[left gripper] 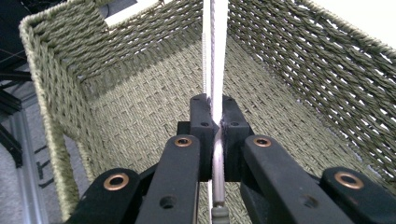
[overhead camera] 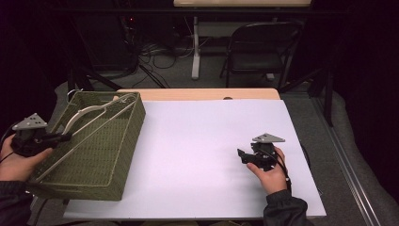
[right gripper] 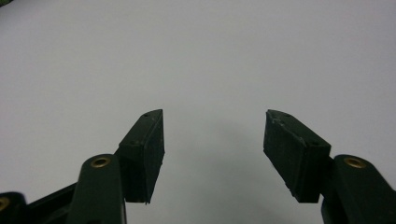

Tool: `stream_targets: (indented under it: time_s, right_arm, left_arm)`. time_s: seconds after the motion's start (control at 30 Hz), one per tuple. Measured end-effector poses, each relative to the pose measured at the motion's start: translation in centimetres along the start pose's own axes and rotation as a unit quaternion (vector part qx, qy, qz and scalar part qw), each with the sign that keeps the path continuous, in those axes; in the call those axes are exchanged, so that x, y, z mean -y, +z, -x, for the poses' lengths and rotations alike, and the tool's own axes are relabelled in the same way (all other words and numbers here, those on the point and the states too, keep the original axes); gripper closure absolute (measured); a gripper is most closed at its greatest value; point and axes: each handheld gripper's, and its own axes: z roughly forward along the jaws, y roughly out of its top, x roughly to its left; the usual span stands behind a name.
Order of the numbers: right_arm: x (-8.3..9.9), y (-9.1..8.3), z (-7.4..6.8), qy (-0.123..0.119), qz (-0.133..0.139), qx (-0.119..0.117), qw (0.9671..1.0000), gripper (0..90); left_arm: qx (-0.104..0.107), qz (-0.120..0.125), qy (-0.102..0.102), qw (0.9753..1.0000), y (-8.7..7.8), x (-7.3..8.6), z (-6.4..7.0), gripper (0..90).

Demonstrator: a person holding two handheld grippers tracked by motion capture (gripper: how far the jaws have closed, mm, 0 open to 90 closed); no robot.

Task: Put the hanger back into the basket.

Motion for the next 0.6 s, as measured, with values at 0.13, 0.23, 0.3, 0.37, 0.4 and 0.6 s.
stream_targets:
  time_s: [0.13, 0.23, 0.3, 0.37, 0.4, 0.6]
  right_arm:
    - [0.0, 0.0, 0.0, 0.0, -0.002, 0.001, 1.0, 37.9]
    - [0.0, 0.0, 0.0, -0.001, -0.003, 0.0, 1.0, 37.9]
    - [0.0, 0.1, 0.0, -0.001, -0.003, 0.0, 1.0, 38.0]
    - [0.0, 0.0, 0.0, -0.001, -0.002, 0.0, 1.0, 37.9]
    - [0.0, 0.0, 0.0, 0.0, -0.002, 0.001, 1.0, 37.9]
    - [0.0, 0.1, 0.0, 0.0, -0.002, 0.001, 1.0, 37.9]
  left_arm:
    - [0.0, -0.014, 0.001, 0.9999, 0.6, 0.7, 0.0, 87.0]
    - [0.001, -0.024, -0.003, 0.9997, 1.5, 1.3, 0.1, 87.0]
    - [0.002, -0.022, -0.007, 0.9997, 2.0, 1.6, 0.1, 87.0]
    - [0.003, -0.024, -0.009, 0.9997, 2.3, 1.8, 0.1, 87.0]
    - [0.004, -0.026, -0.011, 0.9996, 2.6, 1.9, 0.1, 87.0]
    - [0.004, -0.043, -0.012, 0.999, 3.6, 2.5, 0.2, 87.0]
